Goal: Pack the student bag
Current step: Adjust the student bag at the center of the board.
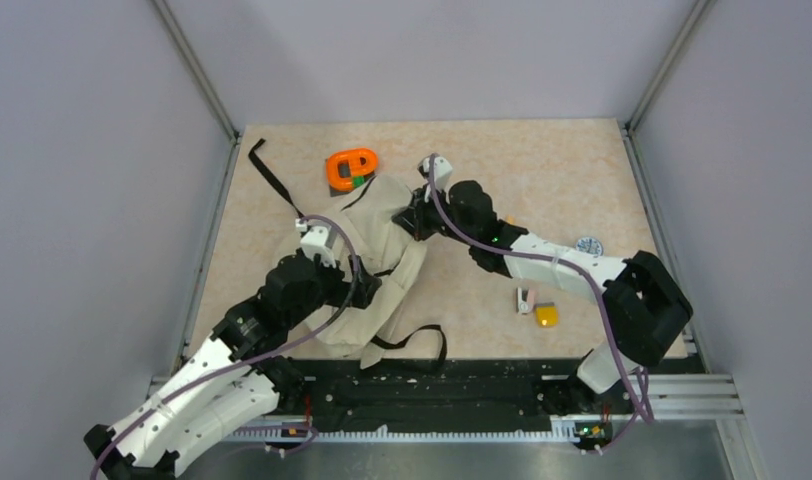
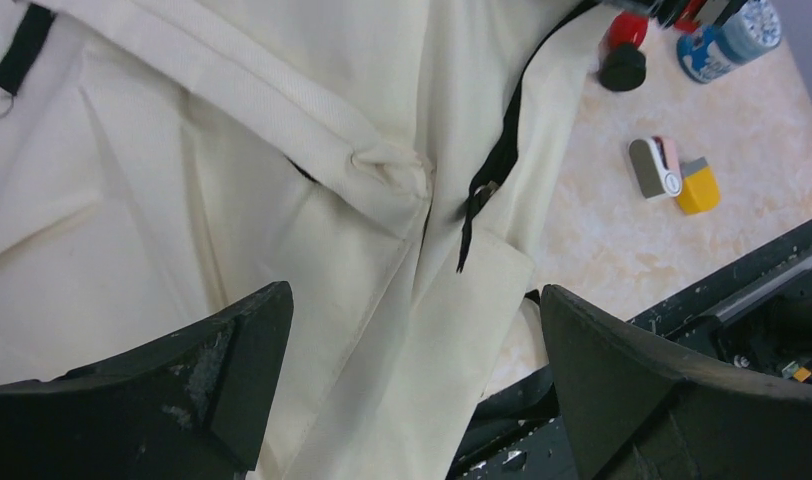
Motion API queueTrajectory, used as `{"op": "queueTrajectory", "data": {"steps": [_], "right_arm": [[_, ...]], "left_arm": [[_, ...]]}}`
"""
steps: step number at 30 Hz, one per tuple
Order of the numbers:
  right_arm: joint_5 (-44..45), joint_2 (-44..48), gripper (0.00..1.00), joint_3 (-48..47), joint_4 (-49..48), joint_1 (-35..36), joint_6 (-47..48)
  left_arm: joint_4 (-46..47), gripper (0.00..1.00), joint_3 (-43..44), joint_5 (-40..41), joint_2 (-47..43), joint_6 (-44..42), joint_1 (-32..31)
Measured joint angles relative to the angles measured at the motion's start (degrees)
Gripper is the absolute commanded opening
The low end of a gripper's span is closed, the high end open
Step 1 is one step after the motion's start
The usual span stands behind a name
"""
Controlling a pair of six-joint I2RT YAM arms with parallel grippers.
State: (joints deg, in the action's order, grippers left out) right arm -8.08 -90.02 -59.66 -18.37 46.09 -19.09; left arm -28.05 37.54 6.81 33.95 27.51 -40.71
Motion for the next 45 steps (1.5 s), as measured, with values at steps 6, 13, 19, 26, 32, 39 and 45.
{"op": "queueTrajectory", "data": {"steps": [6, 13, 19, 26, 32, 39, 45], "right_arm": [[-1.0, -0.1, 0.0, 0.0, 1.3, -2.6, 2.3], [1.6, -5.7, 0.38, -2.5, 2.9, -5.6, 7.4], [2.6, -7.3, 0.7, -4.9, 4.3, -7.5, 7.4], [4.5, 3.7, 0.74, 5.3, 2.2, -7.5, 1.2], [5.5, 12.5, 0.75, 20.3, -4.8, -6.0, -8.4], [6.9, 12.4, 0.74, 31.4, -8.5, 1.3, -16.2], [6.1, 5.7, 0.44, 31.6, -15.9, 2.8, -19.0]], "left_arm": [[1.6, 0.98, -2.3, -2.1, 2.7, 0.5, -0.1], [4.5, 0.98, -3.2, 4.0, 3.9, 1.9, -0.1], [5.5, 0.98, -3.3, 9.7, 4.7, 2.4, -0.1], [5.4, 0.86, -8.1, 10.9, 5.9, 4.5, 0.1], [6.4, 0.71, -12.4, 8.7, 6.1, 7.0, 0.2], [9.9, 0.43, -13.7, 5.7, 8.5, 8.8, 0.2], [11.7, 0.0, -13.8, 0.2, 12.0, 8.7, 0.3]]}}
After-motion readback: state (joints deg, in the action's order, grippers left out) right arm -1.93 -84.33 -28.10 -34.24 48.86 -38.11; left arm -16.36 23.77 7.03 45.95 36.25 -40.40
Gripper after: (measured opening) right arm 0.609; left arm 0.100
